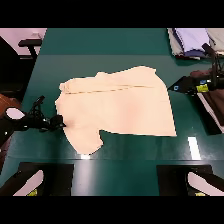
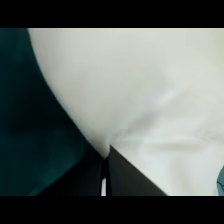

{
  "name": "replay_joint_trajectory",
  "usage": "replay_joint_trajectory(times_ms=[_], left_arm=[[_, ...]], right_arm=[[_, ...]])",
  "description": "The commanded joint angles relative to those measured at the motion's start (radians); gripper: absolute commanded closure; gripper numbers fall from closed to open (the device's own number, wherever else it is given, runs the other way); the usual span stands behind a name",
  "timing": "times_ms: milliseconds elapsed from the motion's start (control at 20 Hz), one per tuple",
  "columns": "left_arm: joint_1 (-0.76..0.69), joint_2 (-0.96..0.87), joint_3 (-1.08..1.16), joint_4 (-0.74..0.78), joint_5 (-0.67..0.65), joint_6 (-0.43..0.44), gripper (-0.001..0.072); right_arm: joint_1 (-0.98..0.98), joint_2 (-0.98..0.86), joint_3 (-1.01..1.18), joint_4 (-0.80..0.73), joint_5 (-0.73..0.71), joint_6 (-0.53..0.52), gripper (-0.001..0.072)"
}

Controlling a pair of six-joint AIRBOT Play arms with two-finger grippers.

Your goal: Fold the shirts.

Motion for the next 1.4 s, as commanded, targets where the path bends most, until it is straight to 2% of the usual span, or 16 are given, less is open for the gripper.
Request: replay_joint_trajectory(times_ms=[0, 100, 200, 250, 300, 450, 550, 650, 800, 850, 1050, 1200, 1350], left_arm=[[0.000, 0.001, 0.047, -0.015, -0.025, 0.000, 0.0683], [0.000, 0.001, 0.088, -0.010, -0.065, 0.012, 0.0683], [0.000, 0.001, 0.109, -0.010, -0.085, 0.023, 0.0684], [0.000, 0.001, 0.112, -0.011, -0.088, 0.023, 0.0683], [0.000, 0.001, 0.112, -0.012, -0.088, 0.023, 0.0683], [0.000, 0.001, 0.112, -0.012, -0.087, 0.023, 0.0683], [0.000, 0.001, 0.112, -0.012, -0.088, 0.023, 0.0683], [0.000, 0.001, 0.112, -0.012, -0.087, 0.023, 0.0683], [0.000, 0.001, 0.112, -0.013, -0.088, 0.023, 0.0683], [0.000, 0.001, 0.112, -0.012, -0.087, 0.023, 0.0683], [0.000, 0.013, 0.113, -0.013, -0.115, 0.023, 0.0685], [0.000, 0.122, 0.159, -0.007, -0.130, 0.005, 0.0685], [0.000, 0.249, 0.344, -0.004, -0.159, -0.016, 0.0685]], right_arm=[[-0.087, 0.016, -0.046, -0.007, 0.016, 0.000, 0.0326], [-0.185, 0.043, -0.146, -0.058, 0.019, 0.001, 0.0326], [-0.288, 0.070, -0.272, -0.173, 0.020, 0.001, 0.0322], [-0.340, 0.071, -0.329, -0.216, 0.027, 0.001, 0.0280], [-0.396, 0.069, -0.389, -0.232, 0.030, 0.001, 0.0199], [-0.483, 0.013, -0.516, -0.230, 0.031, 0.001, 0.0211], [-0.484, -0.042, -0.573, -0.208, 0.010, -0.001, 0.0337], [-0.460, -0.087, -0.606, -0.114, -0.019, -0.036, 0.0337], [-0.371, -0.131, -0.612, -0.072, -0.054, -0.036, 0.0338], [-0.338, -0.138, -0.612, -0.074, -0.058, -0.037, 0.0377], [-0.243, -0.095, -0.607, -0.077, -0.092, -0.062, 0.0696], [-0.214, 0.019, -0.505, -0.075, -0.085, -0.062, 0.0695], [-0.193, 0.153, -0.262, -0.074, -0.075, -0.058, 0.0695]])
